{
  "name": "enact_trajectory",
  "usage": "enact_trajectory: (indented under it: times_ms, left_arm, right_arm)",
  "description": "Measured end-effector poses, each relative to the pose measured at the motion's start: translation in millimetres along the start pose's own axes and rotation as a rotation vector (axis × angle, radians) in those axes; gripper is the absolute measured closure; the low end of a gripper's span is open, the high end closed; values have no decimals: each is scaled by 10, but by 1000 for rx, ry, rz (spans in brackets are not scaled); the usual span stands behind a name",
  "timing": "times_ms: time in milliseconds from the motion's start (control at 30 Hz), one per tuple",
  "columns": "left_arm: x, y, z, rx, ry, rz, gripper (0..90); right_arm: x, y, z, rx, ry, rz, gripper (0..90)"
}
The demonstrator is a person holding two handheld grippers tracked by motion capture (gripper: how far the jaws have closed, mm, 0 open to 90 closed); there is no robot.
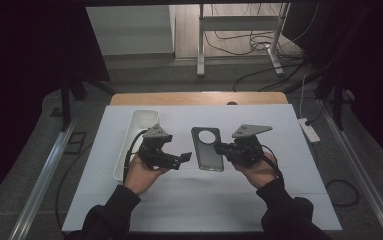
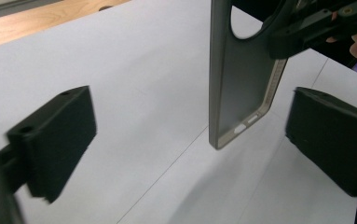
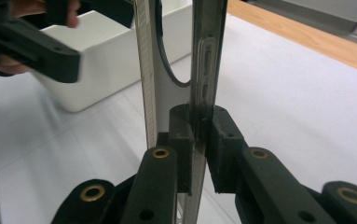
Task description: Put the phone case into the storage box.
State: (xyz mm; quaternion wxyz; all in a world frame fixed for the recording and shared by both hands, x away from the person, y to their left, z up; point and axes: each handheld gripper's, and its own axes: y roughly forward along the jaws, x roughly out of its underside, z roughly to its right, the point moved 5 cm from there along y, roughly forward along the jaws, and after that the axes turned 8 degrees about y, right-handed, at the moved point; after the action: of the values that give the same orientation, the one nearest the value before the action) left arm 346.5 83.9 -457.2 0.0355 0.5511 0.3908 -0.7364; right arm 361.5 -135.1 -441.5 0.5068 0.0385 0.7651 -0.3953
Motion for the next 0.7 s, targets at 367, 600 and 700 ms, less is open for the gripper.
enact_trajectory:
  times_ms: [367, 600, 700]
  left_arm:
    - [45, -13, -58, 11, -34, -8, 0]
    - [41, 55, -8, -31, -15, -32, 71]
    - [39, 83, -4, -56, -20, -34, 155]
  right_arm:
    - [19, 10, -4, 73, 44, 12, 810]
    - [26, 28, -52, 82, 67, 15, 810]
    - [32, 37, -67, 80, 72, 13, 810]
